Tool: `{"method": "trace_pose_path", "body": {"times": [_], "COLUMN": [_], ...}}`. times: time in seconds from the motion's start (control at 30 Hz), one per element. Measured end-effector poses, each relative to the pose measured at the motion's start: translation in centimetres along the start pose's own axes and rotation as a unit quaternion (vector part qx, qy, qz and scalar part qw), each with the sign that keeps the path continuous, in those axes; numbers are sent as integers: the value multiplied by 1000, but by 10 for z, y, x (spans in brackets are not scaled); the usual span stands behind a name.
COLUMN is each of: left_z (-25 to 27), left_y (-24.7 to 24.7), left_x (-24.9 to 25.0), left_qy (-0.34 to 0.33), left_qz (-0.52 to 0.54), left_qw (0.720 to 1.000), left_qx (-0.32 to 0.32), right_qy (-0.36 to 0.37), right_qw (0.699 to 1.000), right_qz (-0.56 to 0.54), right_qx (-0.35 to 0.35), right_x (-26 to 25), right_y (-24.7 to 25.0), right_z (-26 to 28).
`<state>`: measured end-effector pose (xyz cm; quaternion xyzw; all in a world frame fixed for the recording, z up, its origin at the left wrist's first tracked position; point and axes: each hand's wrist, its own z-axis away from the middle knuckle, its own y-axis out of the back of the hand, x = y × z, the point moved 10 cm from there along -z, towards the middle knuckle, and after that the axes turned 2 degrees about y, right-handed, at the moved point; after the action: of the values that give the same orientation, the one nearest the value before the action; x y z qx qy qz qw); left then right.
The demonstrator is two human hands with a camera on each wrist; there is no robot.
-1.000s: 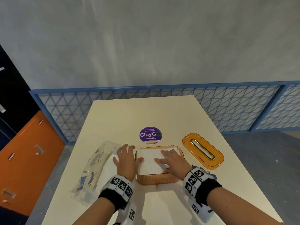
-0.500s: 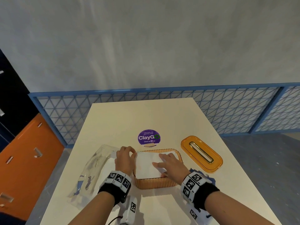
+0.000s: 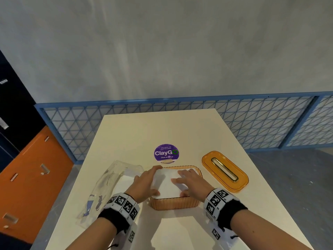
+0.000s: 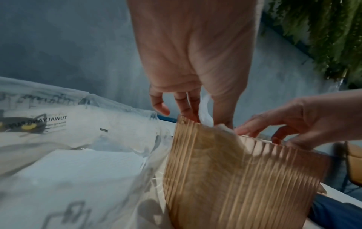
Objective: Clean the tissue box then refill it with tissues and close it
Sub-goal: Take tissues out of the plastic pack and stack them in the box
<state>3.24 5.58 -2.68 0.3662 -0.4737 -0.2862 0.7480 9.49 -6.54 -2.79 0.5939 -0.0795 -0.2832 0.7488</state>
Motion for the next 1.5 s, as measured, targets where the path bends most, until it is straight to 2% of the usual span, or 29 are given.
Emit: {"method": "trace_pose_path", "body": {"times": [0.1,0.3,0.37,0.5,0.67,0.83,0.93,1.07,1.17,1.27,1.33,1.5], "left_z": [-3,-14,-17,-21,-26,-20,-20,-8,0,1,1,-5], "left_y": [-8,-15,-12,1,24,31,27,15,12,15,12,0], "left_x": [7,13,12,14,26,32,27,29,29,28,29,23], "left_qy": [-31,-41,-25,14,-2,-27,-49,-105,-153,-180,-181,-134], "left_qz": [-47,-174,-140,7,5,17,43,68,41,0,-58,-180], "left_qw": [998,984,990,1000,988,983,985,986,982,979,979,975], "left_qx": [-14,-12,-15,18,152,182,161,114,104,94,67,-7], "right_qy": [-2,0,16,49,44,51,44,-15,-41,-56,-60,-72], "right_qw": [1000,1000,998,994,993,992,995,994,992,994,994,994], "right_qz": [-20,19,46,93,112,110,76,-38,6,45,57,69], "right_qx": [-5,25,34,28,21,25,45,106,116,83,67,44], "right_x": [6,4,-1,-10,-11,-12,-10,4,11,16,19,21], "right_y": [2,-3,-3,-5,-8,-7,-1,16,26,32,34,27], "right_z": [1,3,3,2,1,4,6,9,8,4,1,0]}}
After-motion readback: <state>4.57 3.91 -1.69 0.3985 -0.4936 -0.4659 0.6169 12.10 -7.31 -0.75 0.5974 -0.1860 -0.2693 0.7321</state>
